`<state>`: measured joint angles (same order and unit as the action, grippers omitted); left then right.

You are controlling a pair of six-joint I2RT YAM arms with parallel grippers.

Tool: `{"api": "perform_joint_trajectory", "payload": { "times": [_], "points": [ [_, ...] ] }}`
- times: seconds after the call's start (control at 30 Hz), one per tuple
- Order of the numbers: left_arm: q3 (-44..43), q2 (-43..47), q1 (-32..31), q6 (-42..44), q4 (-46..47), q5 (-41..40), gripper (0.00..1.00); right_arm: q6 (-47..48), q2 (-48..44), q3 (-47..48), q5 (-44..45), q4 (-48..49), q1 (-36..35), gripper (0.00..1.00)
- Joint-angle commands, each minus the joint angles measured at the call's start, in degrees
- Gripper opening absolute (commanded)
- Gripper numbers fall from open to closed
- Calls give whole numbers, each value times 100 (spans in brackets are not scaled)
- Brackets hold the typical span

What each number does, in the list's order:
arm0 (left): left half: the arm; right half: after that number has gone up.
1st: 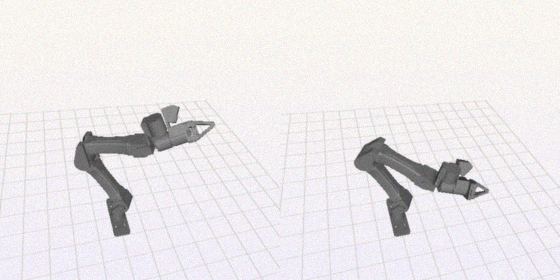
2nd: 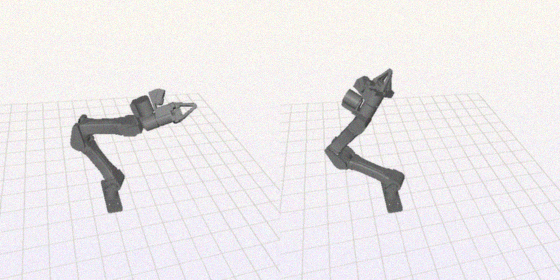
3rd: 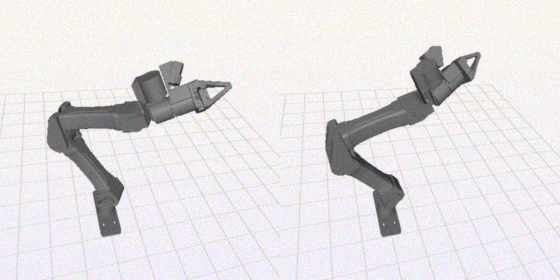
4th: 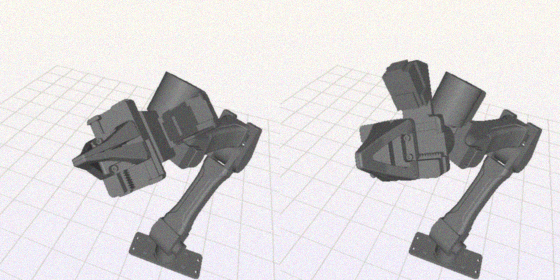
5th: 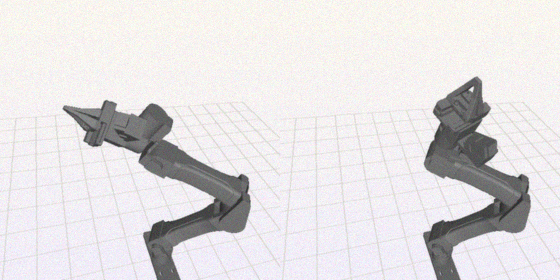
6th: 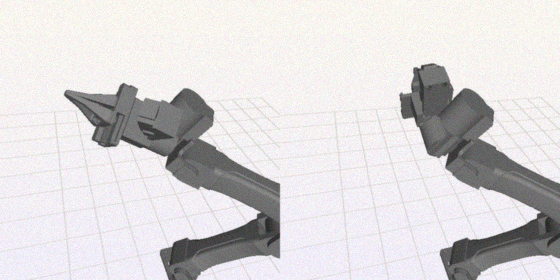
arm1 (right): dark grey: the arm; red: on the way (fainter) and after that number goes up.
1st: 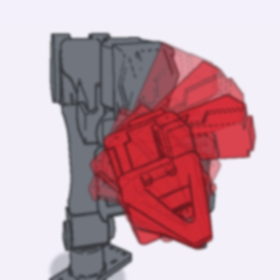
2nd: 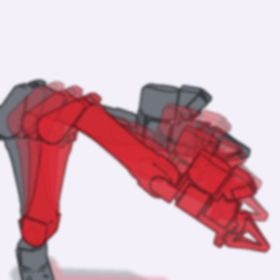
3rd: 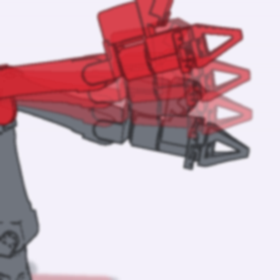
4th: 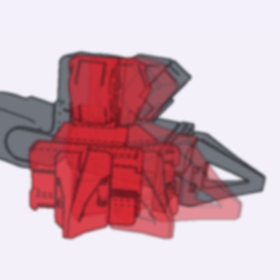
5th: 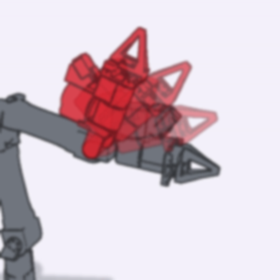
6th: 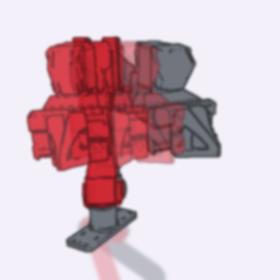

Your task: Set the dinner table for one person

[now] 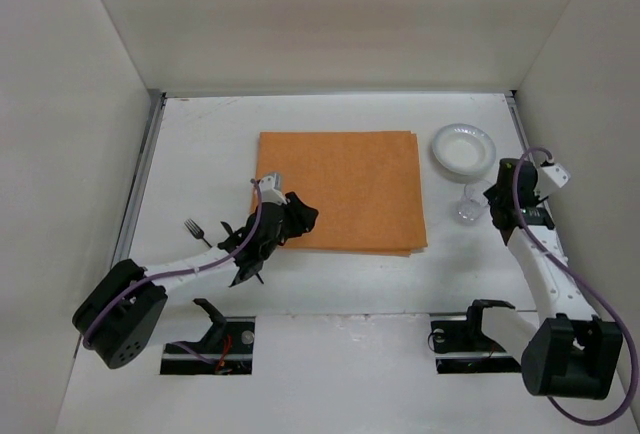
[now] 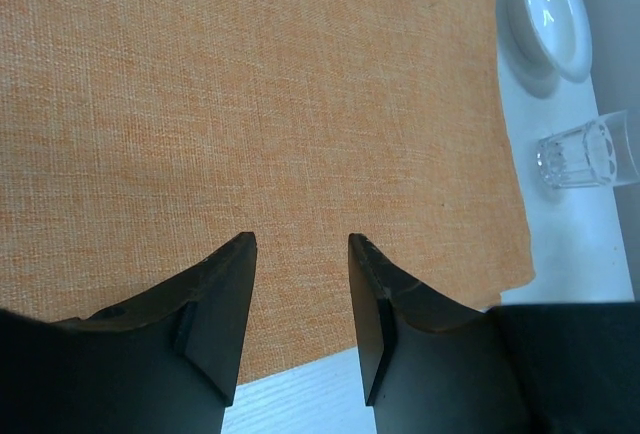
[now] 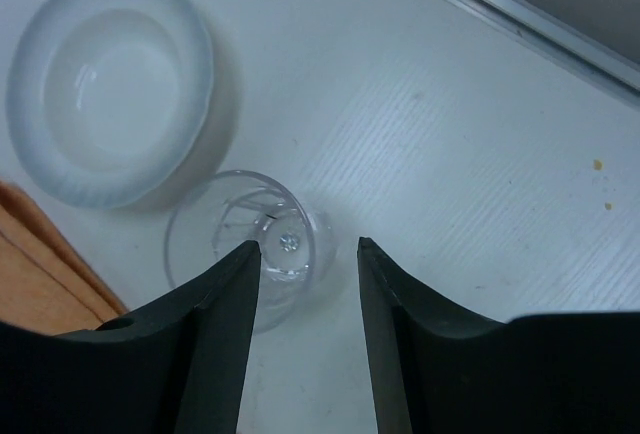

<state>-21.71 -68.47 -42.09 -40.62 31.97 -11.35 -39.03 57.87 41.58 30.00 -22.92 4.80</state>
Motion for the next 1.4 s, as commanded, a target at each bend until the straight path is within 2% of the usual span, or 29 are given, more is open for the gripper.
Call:
{"api": "perform_joint_trajectory", "payload": {
  "times": [0.0,0.13,0.33,0.4,0.5,0.57,0.7,0.83,1.07,1.23,1.37],
  "points": [
    [80,36,29,-78,433,142,39,44,102,-124,-3,182,-1,49],
    [53,-61,73,-165,442,248,40,62,365,-203,-169,454,-1,48],
    [53,-184,152,-227,468,283,40,-17,927,-229,-398,806,-62,35],
    [62,-158,161,-262,468,301,40,-61,1024,-256,-398,885,-62,26],
    [88,-184,196,-262,486,248,40,-131,990,-239,-372,842,-53,6],
    [88,-220,231,-323,486,300,40,-132,745,-177,-197,780,-62,1],
    [97,-176,214,-315,504,248,40,-27,94,226,173,289,-369,0],
    [167,-53,433,-359,442,248,40,141,119,833,121,94,-1018,1],
    [299,219,1074,-394,13,37,40,545,2050,2256,-144,560,-2205,2],
    [422,492,1365,-412,-50,19,40,887,3377,3397,-196,614,-2409,2],
    [457,554,1427,-455,-24,72,40,1116,4082,4128,-152,464,-2444,3]
  ]
}}
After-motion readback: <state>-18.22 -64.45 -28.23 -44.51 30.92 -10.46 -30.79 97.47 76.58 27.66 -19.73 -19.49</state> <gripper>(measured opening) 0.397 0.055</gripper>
